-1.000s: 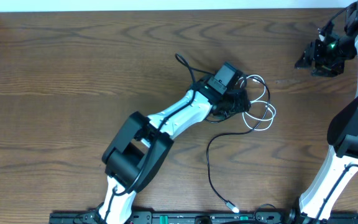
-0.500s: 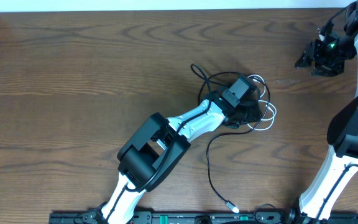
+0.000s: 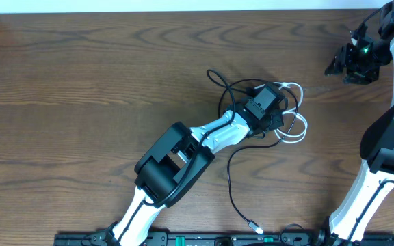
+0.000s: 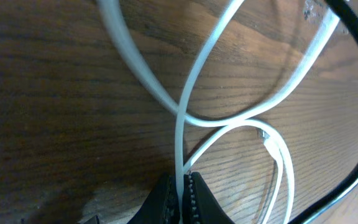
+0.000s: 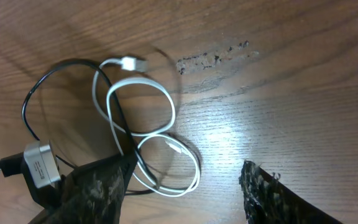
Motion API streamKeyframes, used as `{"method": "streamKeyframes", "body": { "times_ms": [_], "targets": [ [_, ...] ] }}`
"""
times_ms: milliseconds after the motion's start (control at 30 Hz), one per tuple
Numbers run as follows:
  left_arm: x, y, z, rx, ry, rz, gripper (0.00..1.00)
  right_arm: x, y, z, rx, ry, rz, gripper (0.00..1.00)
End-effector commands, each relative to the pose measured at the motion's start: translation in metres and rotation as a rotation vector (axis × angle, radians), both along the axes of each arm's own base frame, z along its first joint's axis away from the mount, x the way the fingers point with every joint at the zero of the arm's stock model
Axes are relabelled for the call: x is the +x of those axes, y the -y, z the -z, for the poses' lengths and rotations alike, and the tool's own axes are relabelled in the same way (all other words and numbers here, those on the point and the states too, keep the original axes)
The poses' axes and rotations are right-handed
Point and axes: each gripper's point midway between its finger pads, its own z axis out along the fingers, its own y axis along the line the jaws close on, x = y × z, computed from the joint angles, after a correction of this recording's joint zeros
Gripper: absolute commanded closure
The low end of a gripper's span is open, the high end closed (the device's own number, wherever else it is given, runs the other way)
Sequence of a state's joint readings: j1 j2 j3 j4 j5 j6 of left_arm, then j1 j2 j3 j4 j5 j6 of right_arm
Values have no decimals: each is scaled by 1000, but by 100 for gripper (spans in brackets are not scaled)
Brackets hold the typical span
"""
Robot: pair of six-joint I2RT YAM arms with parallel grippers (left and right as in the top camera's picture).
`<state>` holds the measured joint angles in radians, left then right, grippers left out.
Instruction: Untangle cables
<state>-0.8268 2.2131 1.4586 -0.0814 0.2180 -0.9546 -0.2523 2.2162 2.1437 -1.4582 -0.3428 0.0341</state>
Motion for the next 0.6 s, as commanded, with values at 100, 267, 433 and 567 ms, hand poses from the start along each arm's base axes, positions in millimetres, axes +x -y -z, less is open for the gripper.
{"method": "streamKeyframes", "body": {
  "times_ms": [100,267,433,567],
  "targets": [
    [11,-46,-24,220,160,131,92,2,-2,-13,-10,35,-14,43],
    [19,-91,-133,266,357,205,92,3,-5,-12,-10,36,-22,43],
    [14,-137,-223,228,488,155,93,3,-16,-13,-9,45,-69,43],
    [8,-172,-285,186,612,92,92,5,-35,-16,39,76,-150,42]
  ]
}}
